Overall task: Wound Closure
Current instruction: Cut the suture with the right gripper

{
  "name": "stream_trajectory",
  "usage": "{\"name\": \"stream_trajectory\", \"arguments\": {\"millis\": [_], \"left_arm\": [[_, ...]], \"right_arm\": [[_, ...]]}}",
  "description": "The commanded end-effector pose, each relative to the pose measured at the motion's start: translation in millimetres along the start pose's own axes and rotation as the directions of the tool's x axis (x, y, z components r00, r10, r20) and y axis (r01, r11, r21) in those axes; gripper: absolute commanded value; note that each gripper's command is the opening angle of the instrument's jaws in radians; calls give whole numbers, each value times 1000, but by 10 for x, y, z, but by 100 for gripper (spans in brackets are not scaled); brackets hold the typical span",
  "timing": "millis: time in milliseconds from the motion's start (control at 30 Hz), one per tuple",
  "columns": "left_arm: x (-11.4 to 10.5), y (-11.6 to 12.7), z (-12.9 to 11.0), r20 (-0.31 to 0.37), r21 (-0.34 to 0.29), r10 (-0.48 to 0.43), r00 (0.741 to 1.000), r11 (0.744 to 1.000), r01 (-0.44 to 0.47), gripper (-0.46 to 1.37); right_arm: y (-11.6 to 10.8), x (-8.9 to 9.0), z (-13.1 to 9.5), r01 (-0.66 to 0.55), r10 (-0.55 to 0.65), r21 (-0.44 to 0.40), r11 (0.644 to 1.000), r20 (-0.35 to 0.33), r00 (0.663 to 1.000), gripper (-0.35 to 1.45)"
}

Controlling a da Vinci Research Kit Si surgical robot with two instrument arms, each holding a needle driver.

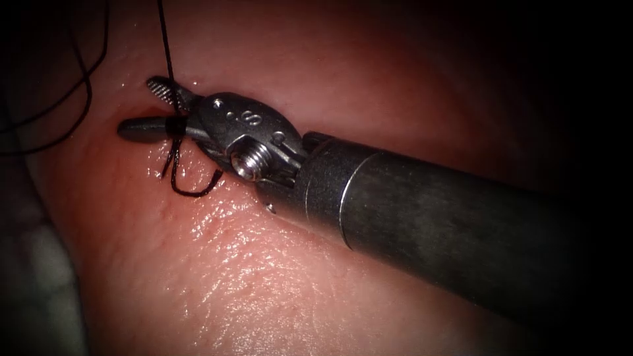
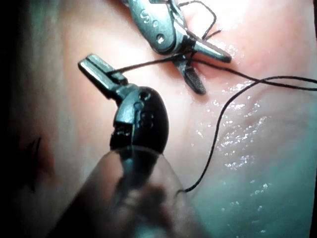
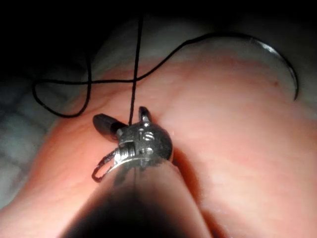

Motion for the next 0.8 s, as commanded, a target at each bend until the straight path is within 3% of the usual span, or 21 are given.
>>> {"name": "stream_trajectory", "arguments": {"millis": [33, 267, 400, 467, 533, 567, 800], "left_arm": [[0, 0, 0, 0, -2, 0, 1000, 1000, 0, -35], [0, 0, 0, 0, -2, 0, 1000, 1000, 0, -35], [0, 0, 0, 0, -2, 0, 1000, 1000, 0, -35], [0, 0, 0, 0, -2, 0, 1000, 1000, 0, -35], [0, 0, 0, 0, -2, 0, 1000, 1000, 0, -35], [0, 0, 0, 0, -2, 0, 1000, 1000, 0, -35], [1, 0, 0, 0, -2, 0, 1000, 1000, 0, -35]], "right_arm": [[0, 0, 1, -1, 1, 4, 1000, 0, 1000, 120], [-2, 1, 8, -1, 1, 4, 1000, -2, 1000, 116], [-2, 1, 10, -1, 1, 9, 1000, -2, 1000, 103], [-3, 1, 11, -1, 1, 18, 1000, -3, 1000, 71], [-3, 1, 11, -1, 1, 21, 1000, -3, 1000, 9], [-3, 0, 10, 0, 0, 32, 1000, -6, 1000, -35], [-3, 0, 10, 12, -11, 32, 999, -22, 1000, -35]]}}
